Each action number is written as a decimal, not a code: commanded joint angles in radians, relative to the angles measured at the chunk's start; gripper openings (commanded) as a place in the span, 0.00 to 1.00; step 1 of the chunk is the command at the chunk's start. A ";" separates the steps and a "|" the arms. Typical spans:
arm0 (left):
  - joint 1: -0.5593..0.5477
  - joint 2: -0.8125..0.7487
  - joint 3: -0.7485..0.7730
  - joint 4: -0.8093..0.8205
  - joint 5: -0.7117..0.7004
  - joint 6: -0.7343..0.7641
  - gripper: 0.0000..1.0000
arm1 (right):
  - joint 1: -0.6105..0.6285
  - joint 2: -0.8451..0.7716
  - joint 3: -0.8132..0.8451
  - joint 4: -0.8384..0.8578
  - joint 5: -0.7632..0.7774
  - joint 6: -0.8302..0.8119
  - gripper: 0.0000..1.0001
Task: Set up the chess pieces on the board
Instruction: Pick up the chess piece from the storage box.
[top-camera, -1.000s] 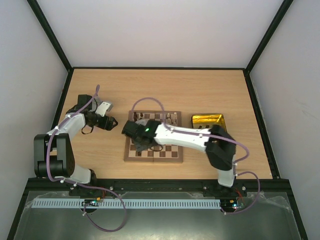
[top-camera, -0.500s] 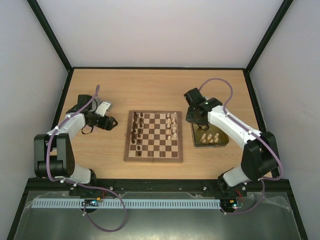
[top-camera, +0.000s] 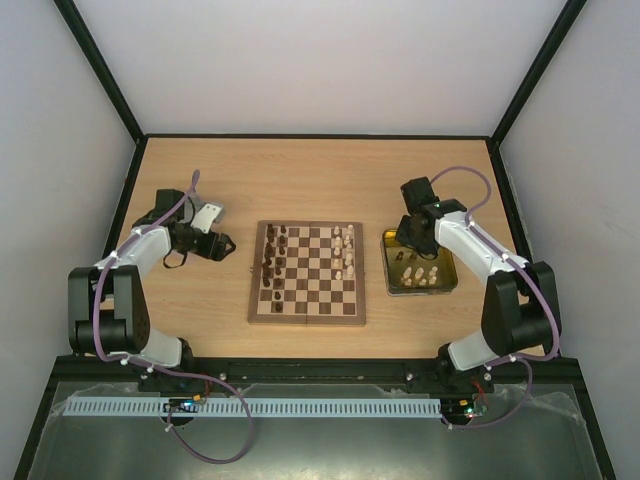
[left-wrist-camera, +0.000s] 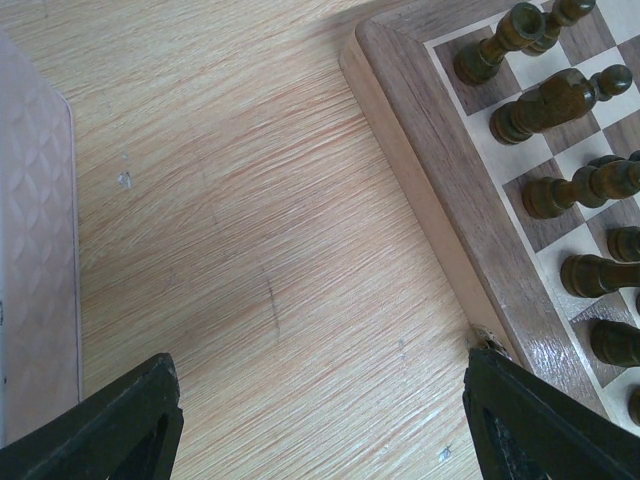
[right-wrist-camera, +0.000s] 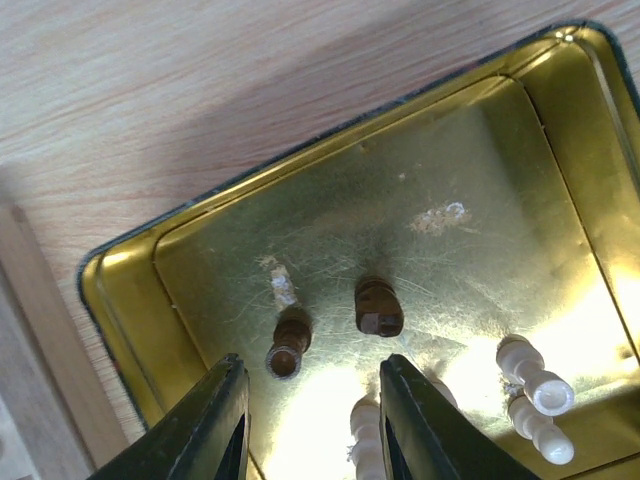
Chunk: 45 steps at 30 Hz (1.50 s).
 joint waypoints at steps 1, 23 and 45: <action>0.004 0.018 -0.007 0.006 0.016 0.007 0.78 | -0.022 0.019 -0.043 0.031 0.000 -0.022 0.34; 0.002 0.021 -0.004 0.004 0.021 0.009 0.78 | -0.103 0.088 -0.089 0.099 -0.087 -0.010 0.32; -0.007 0.023 -0.002 0.005 0.017 0.009 0.78 | -0.116 0.107 -0.105 0.114 -0.079 -0.010 0.24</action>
